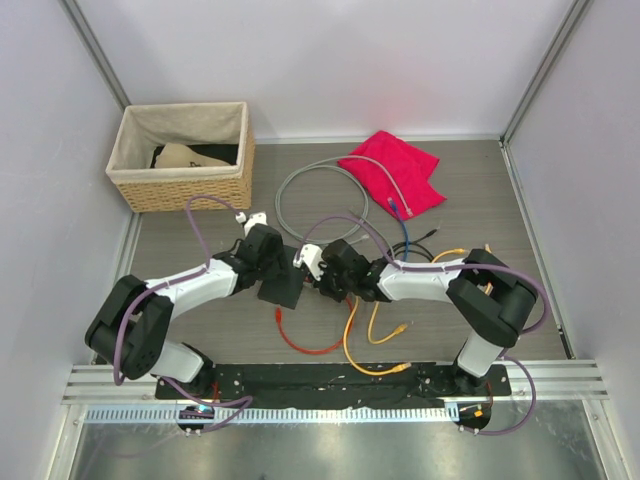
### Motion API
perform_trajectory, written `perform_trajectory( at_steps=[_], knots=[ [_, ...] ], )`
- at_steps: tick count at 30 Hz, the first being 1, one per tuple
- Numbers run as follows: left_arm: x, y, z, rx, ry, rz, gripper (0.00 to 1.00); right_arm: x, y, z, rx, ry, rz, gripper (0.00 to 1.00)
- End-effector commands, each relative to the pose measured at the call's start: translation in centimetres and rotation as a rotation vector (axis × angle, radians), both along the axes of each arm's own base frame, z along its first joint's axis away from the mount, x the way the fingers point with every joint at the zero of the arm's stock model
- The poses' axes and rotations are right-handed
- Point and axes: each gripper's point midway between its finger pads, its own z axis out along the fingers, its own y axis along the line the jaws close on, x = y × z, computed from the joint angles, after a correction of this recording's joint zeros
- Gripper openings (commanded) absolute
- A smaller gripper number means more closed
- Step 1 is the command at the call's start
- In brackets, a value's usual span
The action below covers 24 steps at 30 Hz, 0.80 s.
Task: Insert the plug into the switch port
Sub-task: Insert the connector into the switch port.
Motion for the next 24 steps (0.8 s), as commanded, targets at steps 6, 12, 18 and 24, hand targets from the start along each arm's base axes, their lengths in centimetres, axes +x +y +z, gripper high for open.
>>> perform_trajectory(
  at_steps=[6,12,18,24],
  knots=[
    [-5.3,-1.2,-4.2,-0.036,0.214,-0.155,0.59,0.9,3.1,1.8,0.100,-0.026,0.055,0.01],
    [-6.4,-1.7,-4.5,-0.069,0.244,-0.202,0.59,2.1,4.8,5.0,0.180,-0.086,0.080,0.01],
    [-6.9,-1.8,-4.8,-0.079,0.260,-0.204,0.60,2.8,7.1,9.5,0.277,-0.128,0.118,0.01],
    [-6.9,-2.6,-4.6,-0.119,0.261,-0.217,0.60,3.1,8.5,11.2,0.343,-0.138,0.134,0.01]
  ],
)
